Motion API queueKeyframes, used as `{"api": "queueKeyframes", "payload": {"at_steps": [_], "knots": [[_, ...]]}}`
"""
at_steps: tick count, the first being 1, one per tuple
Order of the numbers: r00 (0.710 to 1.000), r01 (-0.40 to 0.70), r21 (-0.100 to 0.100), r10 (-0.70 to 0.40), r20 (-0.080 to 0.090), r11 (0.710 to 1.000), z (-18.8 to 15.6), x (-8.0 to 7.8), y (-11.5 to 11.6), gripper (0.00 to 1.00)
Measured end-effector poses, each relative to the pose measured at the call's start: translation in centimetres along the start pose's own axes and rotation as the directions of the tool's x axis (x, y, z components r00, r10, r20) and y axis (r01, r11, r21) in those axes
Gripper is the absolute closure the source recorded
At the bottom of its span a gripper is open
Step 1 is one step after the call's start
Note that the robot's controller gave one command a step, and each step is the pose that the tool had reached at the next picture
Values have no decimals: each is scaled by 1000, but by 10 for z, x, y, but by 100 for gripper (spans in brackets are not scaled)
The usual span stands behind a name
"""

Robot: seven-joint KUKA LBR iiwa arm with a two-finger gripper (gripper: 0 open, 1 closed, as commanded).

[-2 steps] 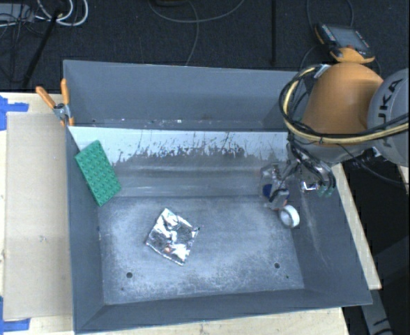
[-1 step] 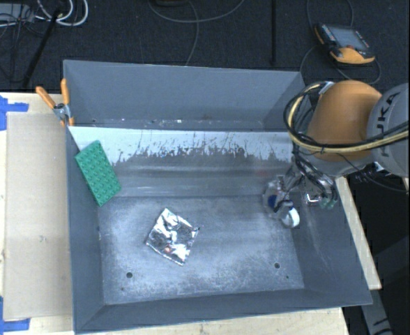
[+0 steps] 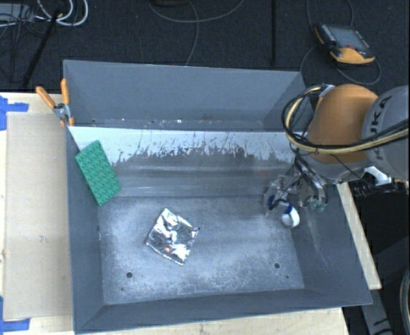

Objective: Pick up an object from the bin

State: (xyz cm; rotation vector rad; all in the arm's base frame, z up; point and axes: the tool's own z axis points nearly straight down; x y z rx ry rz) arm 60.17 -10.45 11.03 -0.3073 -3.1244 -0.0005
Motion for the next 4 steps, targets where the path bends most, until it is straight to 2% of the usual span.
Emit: {"api": "queueKeyframes", "payload": {"at_steps": [1,2,3,4], "knots": [[1000,-12,-1,12,13,1000,-153,1,14,100],[1000,-12,0,12,4,1000,-148,2,14,100],[1000,-6,1,6,-7,1000,-41,24,0,100],[1000,-29,0,29,10,1000,-106,7,-2,100]]}}
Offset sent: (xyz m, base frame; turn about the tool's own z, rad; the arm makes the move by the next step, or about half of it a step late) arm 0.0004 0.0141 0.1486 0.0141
